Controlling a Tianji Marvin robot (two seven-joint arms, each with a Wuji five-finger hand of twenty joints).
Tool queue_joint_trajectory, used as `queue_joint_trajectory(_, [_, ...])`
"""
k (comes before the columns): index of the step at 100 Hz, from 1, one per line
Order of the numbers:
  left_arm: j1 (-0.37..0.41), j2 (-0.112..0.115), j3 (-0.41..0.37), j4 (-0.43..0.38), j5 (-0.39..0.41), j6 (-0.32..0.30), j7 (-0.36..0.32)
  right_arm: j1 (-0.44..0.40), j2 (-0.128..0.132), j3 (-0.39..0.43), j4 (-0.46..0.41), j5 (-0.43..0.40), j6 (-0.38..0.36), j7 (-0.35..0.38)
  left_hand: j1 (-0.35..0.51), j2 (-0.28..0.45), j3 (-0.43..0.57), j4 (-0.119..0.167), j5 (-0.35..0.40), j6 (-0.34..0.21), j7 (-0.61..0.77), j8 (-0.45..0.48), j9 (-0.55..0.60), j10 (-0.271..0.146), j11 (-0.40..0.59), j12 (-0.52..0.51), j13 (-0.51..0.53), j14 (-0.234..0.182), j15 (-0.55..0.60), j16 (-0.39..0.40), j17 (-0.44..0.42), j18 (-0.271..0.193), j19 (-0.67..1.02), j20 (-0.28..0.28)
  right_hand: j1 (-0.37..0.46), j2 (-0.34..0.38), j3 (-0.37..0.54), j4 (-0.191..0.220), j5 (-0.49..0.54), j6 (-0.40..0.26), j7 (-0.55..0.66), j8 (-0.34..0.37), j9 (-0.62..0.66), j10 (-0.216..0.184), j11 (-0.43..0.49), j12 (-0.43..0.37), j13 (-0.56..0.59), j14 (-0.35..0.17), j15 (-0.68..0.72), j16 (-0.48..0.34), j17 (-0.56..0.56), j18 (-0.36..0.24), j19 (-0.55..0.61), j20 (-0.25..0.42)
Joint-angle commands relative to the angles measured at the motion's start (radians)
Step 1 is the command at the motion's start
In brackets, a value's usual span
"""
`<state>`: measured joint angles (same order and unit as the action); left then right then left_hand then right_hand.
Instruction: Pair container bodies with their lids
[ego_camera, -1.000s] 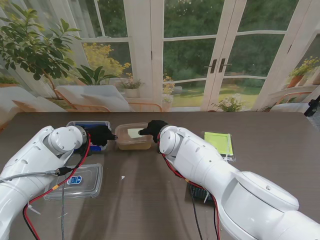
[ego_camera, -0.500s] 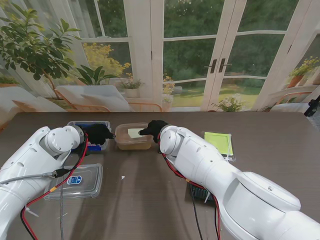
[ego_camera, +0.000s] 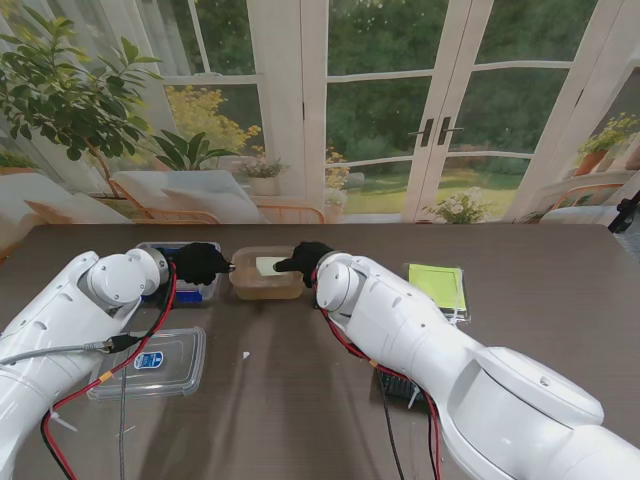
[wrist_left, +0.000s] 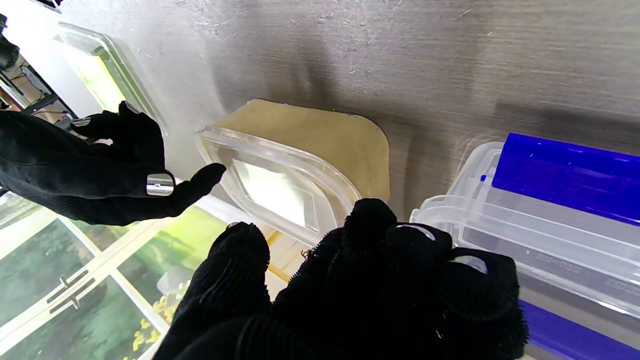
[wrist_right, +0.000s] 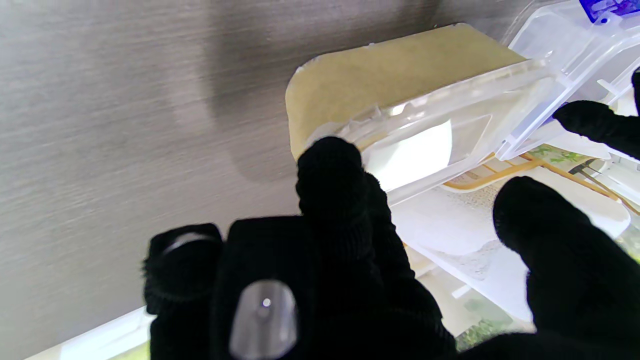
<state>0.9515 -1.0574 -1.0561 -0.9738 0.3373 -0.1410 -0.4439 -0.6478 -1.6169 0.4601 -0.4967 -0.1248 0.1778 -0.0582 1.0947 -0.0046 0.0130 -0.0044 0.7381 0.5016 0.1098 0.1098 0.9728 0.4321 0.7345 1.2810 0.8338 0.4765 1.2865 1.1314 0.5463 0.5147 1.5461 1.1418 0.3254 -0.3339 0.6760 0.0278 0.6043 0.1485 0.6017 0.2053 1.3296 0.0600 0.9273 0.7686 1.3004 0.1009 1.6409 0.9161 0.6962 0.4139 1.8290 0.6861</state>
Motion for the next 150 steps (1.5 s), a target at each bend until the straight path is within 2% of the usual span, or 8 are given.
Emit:
queue_joint_trajectory(1, [-0.01,-0.007,0.003,0.015,-0.006,-0.004,-0.015,-0.013,0.007,0.001,-0.022,0.002,0.004,0.01,-0.007,0.058,-0.017,0.011,0.007,0.01,0.005,0.005,0.035,0.016,0.016,-0.007,0.028,0.033,0.025,-0.004,0.014,0.009,0.009,-0.018,0.007,0.022,-0.06,-0.026,0.008,-0.007,0.005,-0.002,0.071,0.06,0.015,0.0,0.009,-0.018,0.029,-0.01,0.457,0.033,0.019,-0.005])
queue_joint_trajectory(16, [-0.027,-0.013,0.021,0.044,-0.017,-0.014,-0.009,-0.018,0.021,0.013,-0.052,0.008,0.011,-0.004,-0.006,0.058,-0.017,0.011,0.006,0.01,0.004,0.005,0.033,0.017,0.014,-0.007,0.028,0.033,0.026,-0.005,0.013,0.01,0.01,-0.02,0.008,0.02,-0.06,-0.026,0.008,-0.008,0.004,-0.002,0.071,0.059,0.015,-0.001,0.009,-0.017,0.029,-0.01,0.457,0.033,0.019,-0.005])
queue_joint_trajectory(26, [-0.038,-0.016,0.031,0.061,-0.024,-0.021,-0.005,-0.011,0.015,0.018,-0.045,0.009,0.012,-0.018,-0.006,0.059,-0.016,0.011,0.005,0.01,0.004,0.005,0.033,0.019,0.013,-0.008,0.028,0.033,0.026,-0.006,0.012,0.011,0.009,-0.021,0.007,0.019,-0.06,-0.027,0.007,-0.008,0.002,-0.003,0.068,0.061,0.013,-0.001,0.008,-0.012,0.027,-0.011,0.456,0.033,0.019,-0.005])
queue_joint_trajectory(45, [-0.058,-0.022,0.049,0.087,-0.034,-0.033,-0.002,0.024,-0.034,0.02,0.052,-0.002,-0.001,-0.033,-0.006,0.058,-0.016,0.011,0.004,0.009,0.005,0.006,0.032,0.018,0.013,-0.007,0.028,0.033,0.026,-0.007,0.012,0.012,0.01,-0.023,0.01,0.02,-0.06,-0.028,-0.034,-0.02,-0.011,-0.007,0.043,0.064,0.004,-0.003,0.008,-0.007,0.019,-0.015,0.452,0.043,0.003,-0.012])
queue_joint_trajectory(58, [-0.063,-0.023,0.053,0.093,-0.038,-0.035,-0.001,0.041,-0.066,0.026,0.117,-0.01,-0.007,-0.033,-0.007,0.059,-0.017,0.011,0.003,0.007,0.005,0.006,0.033,0.016,0.014,-0.007,0.028,0.033,0.026,-0.007,0.013,0.011,0.011,-0.023,0.014,0.022,-0.063,-0.028,-0.1,-0.022,-0.005,-0.002,-0.008,0.071,-0.019,-0.016,0.008,0.012,-0.016,-0.032,0.443,0.081,-0.043,-0.035])
queue_joint_trajectory(69, [-0.061,-0.023,0.055,0.093,-0.038,-0.029,-0.002,0.045,-0.082,0.035,0.153,-0.014,-0.015,-0.036,-0.007,0.059,-0.017,0.011,0.004,0.009,0.006,0.006,0.032,0.018,0.013,-0.007,0.028,0.033,0.026,-0.007,0.013,0.01,0.011,-0.023,0.022,0.02,-0.068,-0.029,-0.129,-0.029,0.009,0.003,-0.041,0.081,-0.027,-0.032,0.007,0.04,-0.051,-0.053,0.429,0.123,-0.088,-0.063])
queue_joint_trajectory(96, [-0.059,-0.026,0.064,0.103,-0.045,-0.021,-0.004,0.051,-0.111,0.054,0.218,-0.027,-0.032,-0.035,-0.006,0.058,-0.017,0.011,0.003,0.009,0.006,0.006,0.031,0.02,0.011,-0.007,0.027,0.034,0.026,-0.008,0.012,0.011,0.011,-0.024,0.025,0.02,-0.071,-0.029,-0.13,-0.031,0.015,0.004,-0.05,0.085,-0.031,-0.044,0.006,0.054,-0.07,-0.064,0.412,0.131,-0.101,-0.071])
queue_joint_trajectory(150, [-0.041,-0.023,0.065,0.077,-0.05,0.02,-0.021,0.036,-0.118,0.066,0.236,-0.025,-0.044,-0.03,-0.006,0.06,-0.017,0.011,0.0,0.011,0.005,0.006,0.028,0.021,0.008,-0.008,0.022,0.037,0.02,-0.009,0.005,0.012,0.006,-0.025,0.03,0.021,-0.075,-0.029,-0.116,-0.021,0.018,0.003,-0.045,0.091,-0.03,-0.056,0.006,0.065,-0.079,-0.071,0.401,0.14,-0.108,-0.072])
